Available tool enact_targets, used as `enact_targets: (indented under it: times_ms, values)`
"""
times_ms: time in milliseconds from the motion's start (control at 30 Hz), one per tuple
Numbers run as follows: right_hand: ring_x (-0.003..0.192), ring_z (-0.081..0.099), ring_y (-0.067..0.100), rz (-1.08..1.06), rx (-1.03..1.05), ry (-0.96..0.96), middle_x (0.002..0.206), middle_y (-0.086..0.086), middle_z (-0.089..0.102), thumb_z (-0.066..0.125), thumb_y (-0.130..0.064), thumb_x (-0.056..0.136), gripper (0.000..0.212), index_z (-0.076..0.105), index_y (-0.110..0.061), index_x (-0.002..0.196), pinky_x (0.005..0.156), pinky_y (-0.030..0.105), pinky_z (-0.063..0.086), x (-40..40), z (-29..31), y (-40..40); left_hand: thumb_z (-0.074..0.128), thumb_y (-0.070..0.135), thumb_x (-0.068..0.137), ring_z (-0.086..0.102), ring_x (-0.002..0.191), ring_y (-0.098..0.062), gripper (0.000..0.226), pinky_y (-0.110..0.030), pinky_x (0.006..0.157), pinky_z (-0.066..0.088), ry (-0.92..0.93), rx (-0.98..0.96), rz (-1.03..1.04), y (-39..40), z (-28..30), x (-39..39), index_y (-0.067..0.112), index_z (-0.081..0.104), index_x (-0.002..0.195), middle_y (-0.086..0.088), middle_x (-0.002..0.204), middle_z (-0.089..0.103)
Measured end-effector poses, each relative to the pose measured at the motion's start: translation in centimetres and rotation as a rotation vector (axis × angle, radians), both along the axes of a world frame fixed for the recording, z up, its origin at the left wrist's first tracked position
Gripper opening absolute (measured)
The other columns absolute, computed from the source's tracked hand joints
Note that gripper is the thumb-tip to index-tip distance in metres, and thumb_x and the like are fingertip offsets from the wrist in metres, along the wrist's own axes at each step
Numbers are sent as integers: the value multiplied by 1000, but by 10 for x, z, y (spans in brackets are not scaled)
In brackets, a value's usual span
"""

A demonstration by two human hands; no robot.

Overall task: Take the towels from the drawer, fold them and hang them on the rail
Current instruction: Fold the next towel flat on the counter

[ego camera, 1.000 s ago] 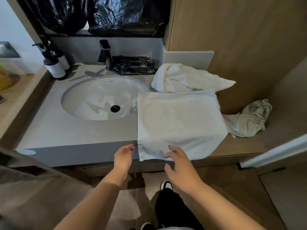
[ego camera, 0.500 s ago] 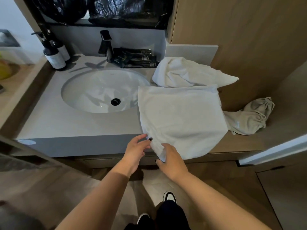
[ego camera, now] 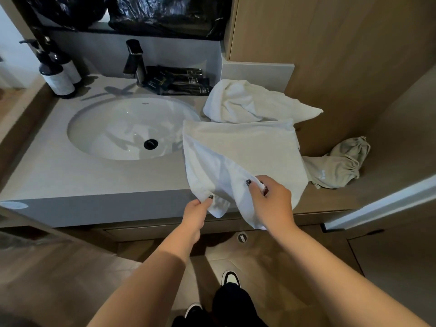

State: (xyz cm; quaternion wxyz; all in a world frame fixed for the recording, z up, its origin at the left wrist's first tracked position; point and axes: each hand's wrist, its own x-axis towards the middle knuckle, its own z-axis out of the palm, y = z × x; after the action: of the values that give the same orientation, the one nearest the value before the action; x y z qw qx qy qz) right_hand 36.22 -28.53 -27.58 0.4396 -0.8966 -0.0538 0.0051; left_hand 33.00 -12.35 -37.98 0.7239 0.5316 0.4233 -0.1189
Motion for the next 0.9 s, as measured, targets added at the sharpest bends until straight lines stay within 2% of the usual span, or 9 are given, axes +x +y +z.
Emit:
enact_targets:
  times_ms: [133, 233, 333, 467, 567, 700, 767, 833, 900]
  values:
    - [62, 54, 9, 44, -41, -9, 70, -6, 62, 56, -25, 95, 14, 70, -23, 94, 55, 12, 38, 0, 8, -12, 67, 50, 87, 51, 122, -26, 67, -48, 103, 41, 59, -31, 101, -10, -2, 19, 15, 43, 139, -3, 134, 54]
    - [62, 53, 10, 84, -68, 3, 72, -4, 63, 55, -24, 95, 16, 71, -23, 95, 56, 17, 37, 1, 6, -19, 69, 54, 81, 55, 117, -30, 80, -45, 98, 47, 116, 96, 148, -11, 0, 30, 10, 39, 141, -8, 135, 54]
    - [63, 52, 11, 119, -78, 24, 72, -2, 64, 54, -23, 95, 17, 71, -22, 91, 56, 20, 37, 2, 2, -22, 60, 57, 84, 57, 104, -28, 67, -38, 84, 47, 102, 286, 4, -6, 1, 35, 12, 50, 133, -8, 125, 60]
    - [60, 49, 7, 149, -71, 46, 66, -4, 59, 55, -23, 94, 17, 68, -28, 85, 52, 14, 34, 5, -4, -18, 51, 48, 93, 60, 94, -24, 42, -34, 77, 46, 14, 420, -134, 0, 0, 28, 13, 60, 115, -7, 108, 64]
    - [64, 53, 6, 169, -75, 52, 68, -7, 61, 55, -25, 95, 17, 65, -34, 84, 53, 12, 36, 8, -5, -14, 50, 22, 94, 61, 90, -22, 18, -29, 66, 43, -23, 431, -74, 3, 0, 22, 11, 60, 104, -7, 98, 64]
    - [63, 52, 0, 170, -74, 10, 61, -11, 55, 56, -21, 94, 17, 67, -30, 85, 53, 9, 36, 11, -4, -8, 40, 0, 89, 57, 83, -20, 22, -25, 59, 40, -53, 323, 50, 9, 10, 8, 12, 58, 91, -5, 89, 61]
    - [62, 52, -2, 158, -45, -23, 60, -13, 55, 57, -19, 94, 16, 71, -24, 89, 54, 7, 36, 12, -4, -4, 40, 2, 94, 60, 89, -19, 28, -27, 63, 46, -72, 264, 92, 12, 14, -6, 20, 62, 97, -2, 95, 63]
    - [67, 55, -4, 135, -18, -58, 65, -18, 58, 58, -19, 94, 15, 73, -22, 93, 57, 5, 37, 10, -4, 0, 41, 11, 100, 63, 96, -24, 24, -36, 77, 55, -84, 227, 103, 12, 13, -22, 17, 64, 107, -6, 107, 67]
    - [78, 57, -10, 98, 27, -117, 76, -26, 59, 61, -19, 94, 13, 72, -22, 95, 63, 3, 39, 6, -3, 6, 43, 23, 104, 64, 100, -28, 22, -46, 90, 53, -104, 196, 155, 13, 14, -34, 15, 64, 101, -9, 109, 68]
